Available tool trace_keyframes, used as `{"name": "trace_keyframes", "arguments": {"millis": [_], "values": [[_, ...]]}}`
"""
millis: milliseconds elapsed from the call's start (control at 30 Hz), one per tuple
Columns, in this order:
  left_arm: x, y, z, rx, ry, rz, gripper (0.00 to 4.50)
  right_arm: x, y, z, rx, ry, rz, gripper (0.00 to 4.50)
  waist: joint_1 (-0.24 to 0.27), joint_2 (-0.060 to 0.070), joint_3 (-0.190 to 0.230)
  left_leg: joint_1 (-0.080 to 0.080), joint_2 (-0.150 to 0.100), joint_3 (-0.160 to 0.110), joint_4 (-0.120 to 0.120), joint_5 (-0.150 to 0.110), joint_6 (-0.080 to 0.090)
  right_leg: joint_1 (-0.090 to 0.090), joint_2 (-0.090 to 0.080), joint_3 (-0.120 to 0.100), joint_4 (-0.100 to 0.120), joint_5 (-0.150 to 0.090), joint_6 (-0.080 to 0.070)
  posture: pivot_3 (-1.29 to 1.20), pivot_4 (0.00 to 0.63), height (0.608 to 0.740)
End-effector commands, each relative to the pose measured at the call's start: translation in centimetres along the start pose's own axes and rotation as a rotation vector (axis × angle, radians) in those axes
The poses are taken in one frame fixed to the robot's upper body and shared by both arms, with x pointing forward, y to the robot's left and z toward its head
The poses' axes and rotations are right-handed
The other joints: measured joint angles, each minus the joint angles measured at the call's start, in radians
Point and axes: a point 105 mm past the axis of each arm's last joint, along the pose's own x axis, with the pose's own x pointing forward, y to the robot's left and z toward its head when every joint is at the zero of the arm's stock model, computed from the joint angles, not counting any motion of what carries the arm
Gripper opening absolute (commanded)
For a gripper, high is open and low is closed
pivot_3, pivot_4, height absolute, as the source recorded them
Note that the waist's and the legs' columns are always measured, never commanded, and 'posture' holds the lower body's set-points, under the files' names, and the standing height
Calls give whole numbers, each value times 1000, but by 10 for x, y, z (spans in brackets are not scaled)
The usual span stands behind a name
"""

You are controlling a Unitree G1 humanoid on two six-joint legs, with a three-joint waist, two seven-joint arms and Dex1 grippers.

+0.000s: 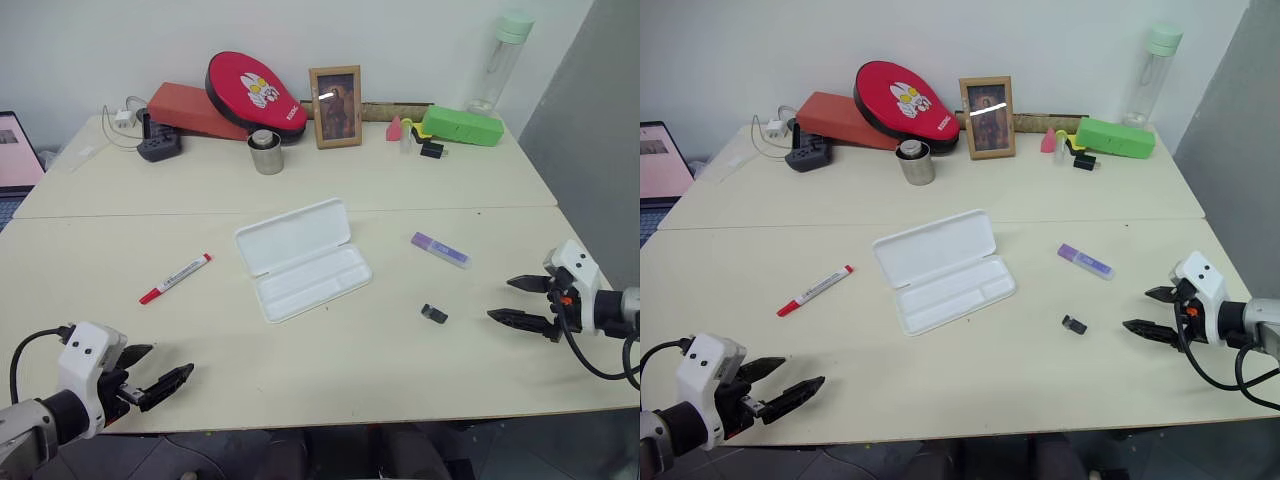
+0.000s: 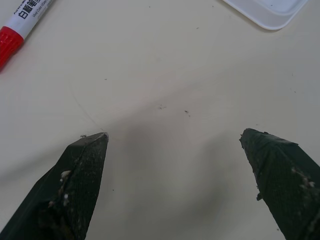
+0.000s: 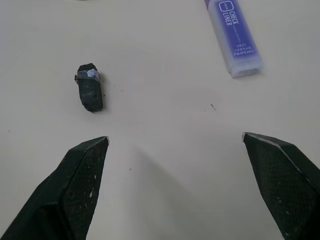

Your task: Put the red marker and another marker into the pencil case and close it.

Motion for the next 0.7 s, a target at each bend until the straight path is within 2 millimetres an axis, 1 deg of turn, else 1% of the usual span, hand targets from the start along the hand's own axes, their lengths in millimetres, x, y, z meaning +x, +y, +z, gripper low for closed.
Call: {"name": "trace_keyframes", "arguments": {"millis": [33,700], "values": [[-4,-1,7,29,-14,-2,4488,-11,-3,10,-51,-11,-21,4500,0,0,0,0,0,0,0,0,0,0,0,0,0,0,0,0,150,740],[1,9,3,27,-14,18,4488,-11,-4,8,-58,-8,-21,4500,0,0,0,0,0,0,0,0,0,0,0,0,0,0,0,0,150,740]]}}
